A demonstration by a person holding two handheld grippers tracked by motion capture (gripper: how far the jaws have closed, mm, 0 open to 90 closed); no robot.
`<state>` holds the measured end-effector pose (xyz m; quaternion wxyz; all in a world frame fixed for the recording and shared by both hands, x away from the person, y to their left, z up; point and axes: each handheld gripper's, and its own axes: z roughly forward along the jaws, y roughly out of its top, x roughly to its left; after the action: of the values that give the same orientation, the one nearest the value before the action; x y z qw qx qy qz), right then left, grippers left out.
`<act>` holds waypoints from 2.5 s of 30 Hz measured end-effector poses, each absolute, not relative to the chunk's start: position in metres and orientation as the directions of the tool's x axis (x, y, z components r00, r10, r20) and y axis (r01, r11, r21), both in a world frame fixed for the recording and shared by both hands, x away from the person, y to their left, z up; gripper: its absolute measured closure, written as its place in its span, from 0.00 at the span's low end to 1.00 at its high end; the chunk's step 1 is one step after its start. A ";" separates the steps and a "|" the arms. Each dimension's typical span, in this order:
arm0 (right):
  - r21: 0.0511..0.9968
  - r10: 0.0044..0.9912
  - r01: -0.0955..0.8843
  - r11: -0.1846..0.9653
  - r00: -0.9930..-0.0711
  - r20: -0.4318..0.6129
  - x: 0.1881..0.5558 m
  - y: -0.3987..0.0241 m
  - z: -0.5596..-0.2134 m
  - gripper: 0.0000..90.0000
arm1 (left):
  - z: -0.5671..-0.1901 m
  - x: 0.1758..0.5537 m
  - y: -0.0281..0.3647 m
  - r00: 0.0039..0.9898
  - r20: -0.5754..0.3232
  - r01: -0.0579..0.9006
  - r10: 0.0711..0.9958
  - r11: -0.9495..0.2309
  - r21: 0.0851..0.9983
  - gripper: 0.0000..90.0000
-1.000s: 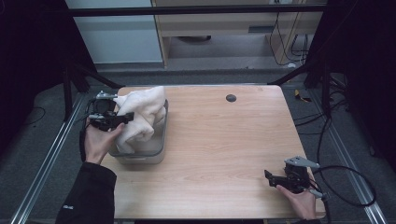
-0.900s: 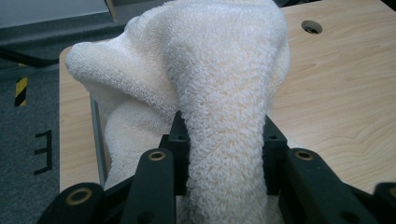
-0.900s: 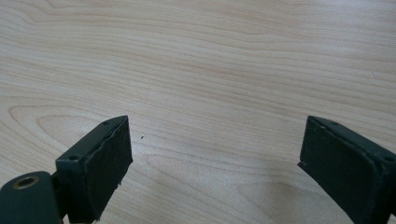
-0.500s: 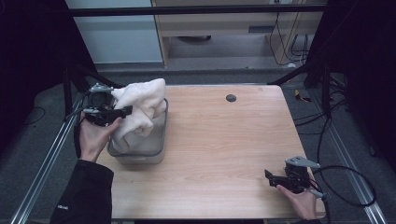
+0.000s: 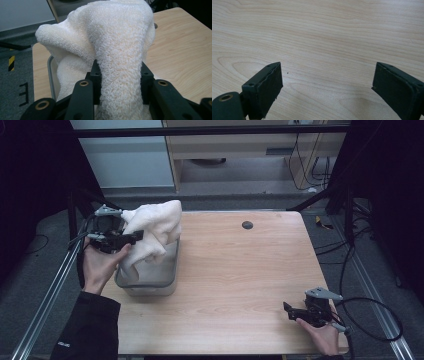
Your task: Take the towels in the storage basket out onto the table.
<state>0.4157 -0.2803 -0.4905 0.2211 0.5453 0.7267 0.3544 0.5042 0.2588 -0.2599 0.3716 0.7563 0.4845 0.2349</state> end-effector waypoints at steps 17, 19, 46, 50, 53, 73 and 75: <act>0.759 0.947 0.632 0.158 -0.314 0.064 0.415 -0.280 -0.490 0.10 | -0.242 0.485 0.239 0.502 0.022 0.515 0.864 -0.320 0.795 0.73; 0.758 0.947 0.632 0.158 -0.313 0.064 0.415 -0.280 -0.490 0.10 | -0.241 0.484 0.236 0.513 0.028 0.511 0.858 -0.331 0.794 0.73; 0.760 0.947 0.632 0.155 -0.313 0.067 0.415 -0.281 -0.489 0.10 | -0.222 0.470 0.187 0.640 0.052 0.443 0.766 -0.424 0.790 0.73; 0.760 0.947 0.631 0.154 -0.313 0.068 0.414 -0.281 -0.489 0.10 | -0.222 0.471 0.176 0.657 0.055 0.438 0.752 -0.440 0.784 0.73; 0.761 0.947 0.629 0.156 -0.315 0.065 0.414 -0.281 -0.489 0.10 | -0.223 0.471 0.169 0.665 0.049 0.436 0.745 -0.441 0.785 0.73; 0.778 0.949 0.606 0.166 -0.313 0.041 0.412 -0.283 -0.490 0.10 | -0.239 0.476 0.121 0.727 0.047 0.417 0.685 -0.495 0.762 0.73; 0.780 0.949 0.603 0.167 -0.314 0.039 0.412 -0.283 -0.490 0.10 | -0.242 0.477 0.116 0.735 0.047 0.415 0.677 -0.503 0.758 0.73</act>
<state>0.4121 -0.2827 -0.4901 0.2394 0.5347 0.7254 0.3614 0.4767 0.1164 -0.2424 0.3813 0.8496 0.3214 0.1716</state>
